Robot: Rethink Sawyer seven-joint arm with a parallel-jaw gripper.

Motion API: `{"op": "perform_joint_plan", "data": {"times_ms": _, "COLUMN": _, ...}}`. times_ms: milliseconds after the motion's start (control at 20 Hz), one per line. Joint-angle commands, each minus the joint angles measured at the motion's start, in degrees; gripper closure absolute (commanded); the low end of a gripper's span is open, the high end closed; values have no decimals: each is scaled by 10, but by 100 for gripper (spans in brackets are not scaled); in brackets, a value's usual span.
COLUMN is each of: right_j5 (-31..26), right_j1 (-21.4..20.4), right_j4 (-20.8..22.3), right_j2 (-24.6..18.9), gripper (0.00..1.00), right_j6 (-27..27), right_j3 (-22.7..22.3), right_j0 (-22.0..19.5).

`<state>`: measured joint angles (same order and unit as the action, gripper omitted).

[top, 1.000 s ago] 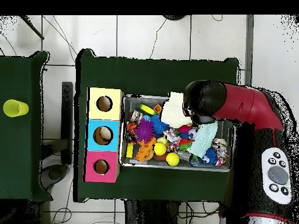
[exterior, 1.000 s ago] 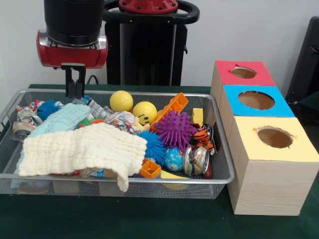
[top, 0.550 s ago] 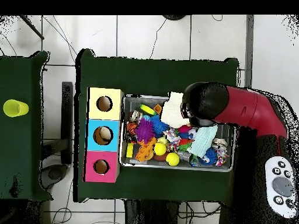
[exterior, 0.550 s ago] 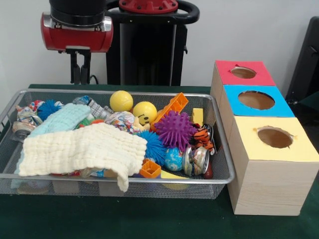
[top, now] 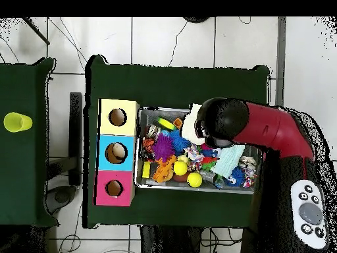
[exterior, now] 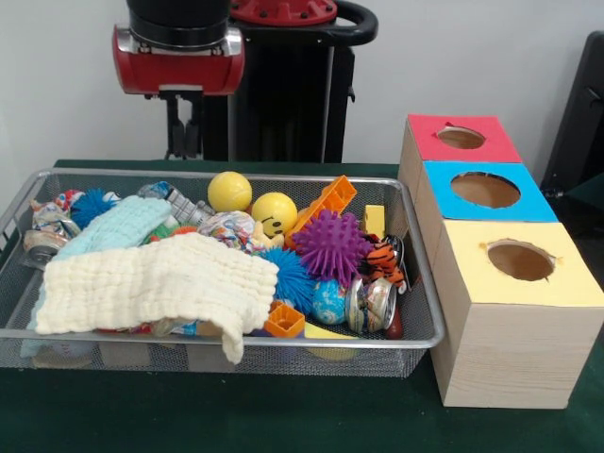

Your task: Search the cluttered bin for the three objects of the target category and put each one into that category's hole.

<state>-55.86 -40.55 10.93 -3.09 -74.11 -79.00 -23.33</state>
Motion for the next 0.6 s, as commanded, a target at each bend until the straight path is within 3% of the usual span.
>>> {"op": "perform_joint_plan", "data": {"times_ms": 50, "right_j5": 62, "right_j1": 25, "right_j4": -28, "right_j2": -80, "gripper": 100, "right_j6": -13, "right_j3": -95, "right_j0": -5}}
{"op": "perform_joint_plan", "data": {"times_ms": 300, "right_j5": 148, "right_j1": 50, "right_j4": -70, "right_j2": -140, "gripper": 100, "right_j6": 7, "right_j3": -134, "right_j0": -53}}
{"op": "perform_joint_plan", "data": {"times_ms": 600, "right_j5": 169, "right_j1": 65, "right_j4": -46, "right_j2": -161, "gripper": 100, "right_j6": 23, "right_j3": -127, "right_j0": -58}}
